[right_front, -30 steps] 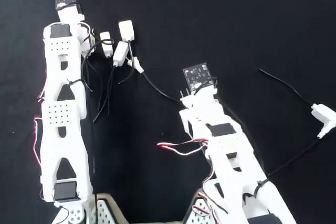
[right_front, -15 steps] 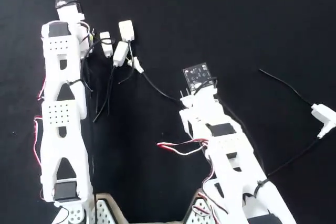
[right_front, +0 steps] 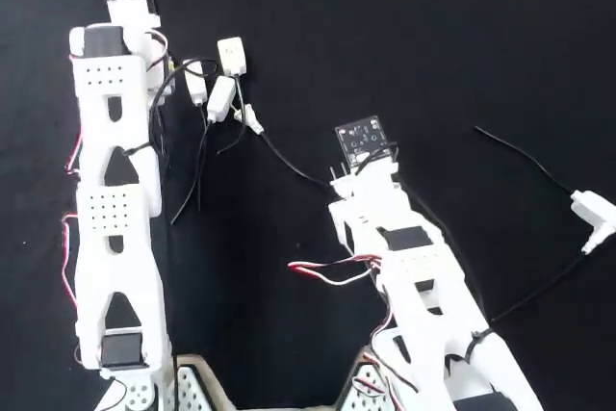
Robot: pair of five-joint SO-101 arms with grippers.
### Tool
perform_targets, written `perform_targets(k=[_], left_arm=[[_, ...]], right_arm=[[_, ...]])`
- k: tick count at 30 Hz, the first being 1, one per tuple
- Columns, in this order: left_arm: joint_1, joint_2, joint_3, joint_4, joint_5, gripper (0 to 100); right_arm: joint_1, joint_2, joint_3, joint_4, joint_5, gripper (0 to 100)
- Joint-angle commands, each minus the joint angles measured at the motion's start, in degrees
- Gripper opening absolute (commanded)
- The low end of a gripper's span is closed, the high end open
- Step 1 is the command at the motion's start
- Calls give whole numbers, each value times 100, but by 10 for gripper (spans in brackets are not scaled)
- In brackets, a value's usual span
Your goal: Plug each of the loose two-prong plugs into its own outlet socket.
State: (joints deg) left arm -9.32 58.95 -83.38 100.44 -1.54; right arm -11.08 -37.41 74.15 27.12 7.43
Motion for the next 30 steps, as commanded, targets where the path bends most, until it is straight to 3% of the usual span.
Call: perform_targets(k=[1, 12, 22, 30], left_arm=[[470, -1310, 1596, 70, -193, 30], [822, -4378, 5868, -132, -818, 30], [1165, -7657, 11556, -3042, -1081, 30], [1411, -9240, 13305, -3288, -2057, 30]], right_arm=[[-70, -145, -31, -114, -35, 11], [-70, -145, -31, -114, -35, 11], [-70, -145, -31, -105, -35, 11], [-70, -145, -4, -105, -35, 11]])
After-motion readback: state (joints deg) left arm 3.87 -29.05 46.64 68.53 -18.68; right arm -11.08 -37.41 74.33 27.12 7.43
